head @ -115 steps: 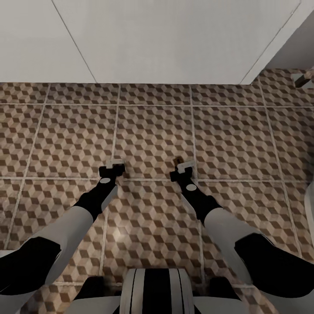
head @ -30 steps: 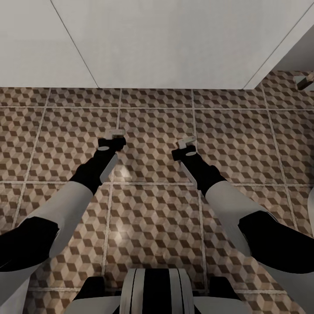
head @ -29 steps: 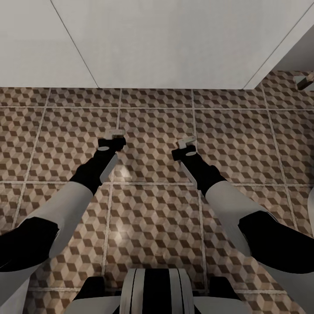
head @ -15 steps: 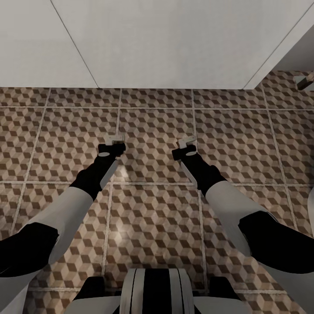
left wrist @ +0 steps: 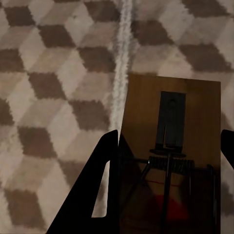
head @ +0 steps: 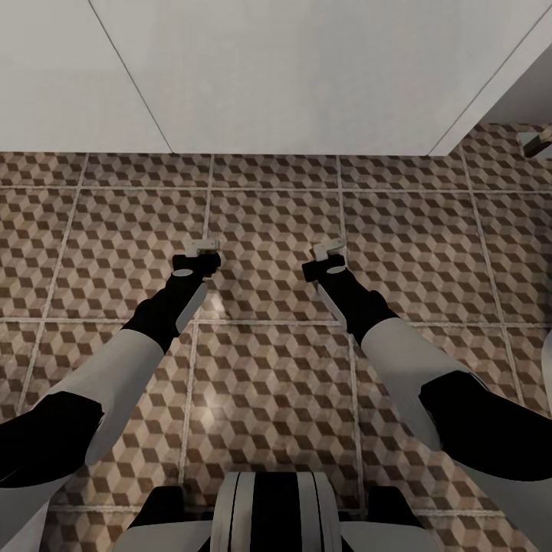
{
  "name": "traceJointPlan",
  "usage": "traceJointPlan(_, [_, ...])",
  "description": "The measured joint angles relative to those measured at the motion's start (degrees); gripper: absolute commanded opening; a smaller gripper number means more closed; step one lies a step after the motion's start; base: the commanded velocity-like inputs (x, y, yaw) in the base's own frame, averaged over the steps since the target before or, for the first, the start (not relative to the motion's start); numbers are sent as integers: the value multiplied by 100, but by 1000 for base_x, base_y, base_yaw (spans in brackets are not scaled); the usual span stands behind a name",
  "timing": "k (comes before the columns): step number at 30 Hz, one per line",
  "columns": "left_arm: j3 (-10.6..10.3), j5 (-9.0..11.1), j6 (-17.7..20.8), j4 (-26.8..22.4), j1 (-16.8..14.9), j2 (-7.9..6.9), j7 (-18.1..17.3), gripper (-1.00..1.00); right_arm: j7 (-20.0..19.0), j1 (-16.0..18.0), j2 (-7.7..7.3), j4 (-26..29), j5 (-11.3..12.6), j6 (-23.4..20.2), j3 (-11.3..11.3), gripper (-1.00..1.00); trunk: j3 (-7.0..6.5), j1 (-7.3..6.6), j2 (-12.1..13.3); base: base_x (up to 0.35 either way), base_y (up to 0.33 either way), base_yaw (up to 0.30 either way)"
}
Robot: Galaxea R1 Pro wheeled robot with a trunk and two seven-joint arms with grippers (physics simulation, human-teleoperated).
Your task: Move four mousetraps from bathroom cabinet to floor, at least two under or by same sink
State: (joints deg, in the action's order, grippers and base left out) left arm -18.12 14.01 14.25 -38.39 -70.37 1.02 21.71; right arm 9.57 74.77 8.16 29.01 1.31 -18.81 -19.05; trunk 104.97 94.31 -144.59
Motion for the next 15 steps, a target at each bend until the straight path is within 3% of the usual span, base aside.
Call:
traceJointPlan(12, [0, 0, -6, 6, 0, 0, 0, -100, -3, -1, -8, 0, 0, 35, 0, -100, 0, 5, -3, 0, 0, 0])
traceJointPlan(15, [0, 0, -6, 6, 0, 3, 0, -100, -10, -1, -10, -8, -1, 249, 1, -100, 0, 5, -3, 0, 0, 0])
